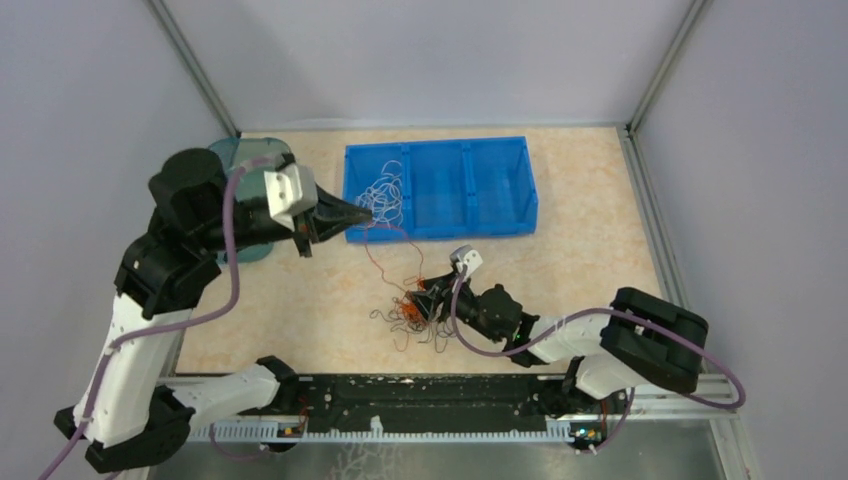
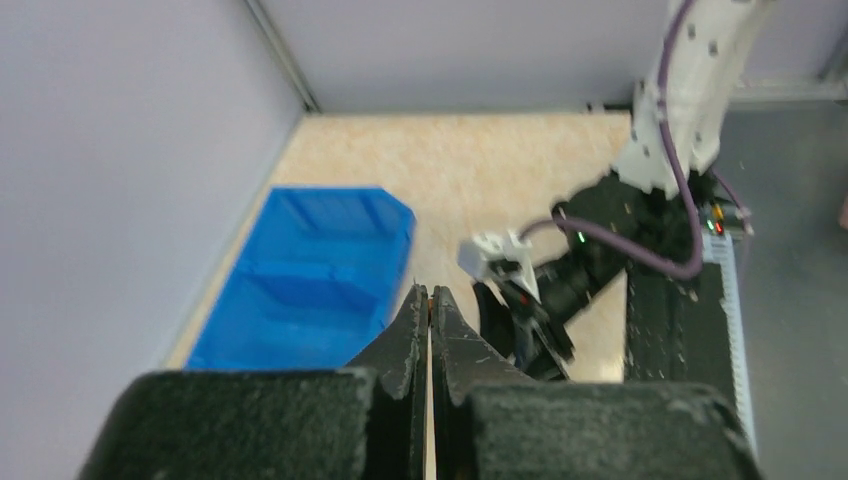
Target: Untangle the cables
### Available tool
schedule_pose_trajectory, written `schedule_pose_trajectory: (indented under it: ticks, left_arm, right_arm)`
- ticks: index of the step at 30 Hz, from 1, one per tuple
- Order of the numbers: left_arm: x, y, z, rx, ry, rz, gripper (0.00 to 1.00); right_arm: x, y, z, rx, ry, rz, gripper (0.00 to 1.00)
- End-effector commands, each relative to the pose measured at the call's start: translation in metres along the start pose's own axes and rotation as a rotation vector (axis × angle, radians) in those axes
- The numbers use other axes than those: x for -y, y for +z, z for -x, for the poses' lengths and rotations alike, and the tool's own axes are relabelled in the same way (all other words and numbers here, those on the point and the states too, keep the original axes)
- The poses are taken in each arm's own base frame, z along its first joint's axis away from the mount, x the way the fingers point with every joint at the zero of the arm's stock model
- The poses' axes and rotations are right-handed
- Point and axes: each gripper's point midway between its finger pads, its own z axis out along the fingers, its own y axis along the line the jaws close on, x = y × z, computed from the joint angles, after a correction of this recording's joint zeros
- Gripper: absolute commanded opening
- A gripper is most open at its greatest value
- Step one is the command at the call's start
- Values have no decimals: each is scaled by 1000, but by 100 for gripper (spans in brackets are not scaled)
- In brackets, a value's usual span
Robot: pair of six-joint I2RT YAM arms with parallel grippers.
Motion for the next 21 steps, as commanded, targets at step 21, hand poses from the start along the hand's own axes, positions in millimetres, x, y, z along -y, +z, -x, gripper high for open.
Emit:
schedule_pose_trajectory:
  ticks: [21]
  left_arm:
    - [3,-6,17,62,99,-6,0]
  right_arm:
    - [-36,45,17,-49,-45,83,48]
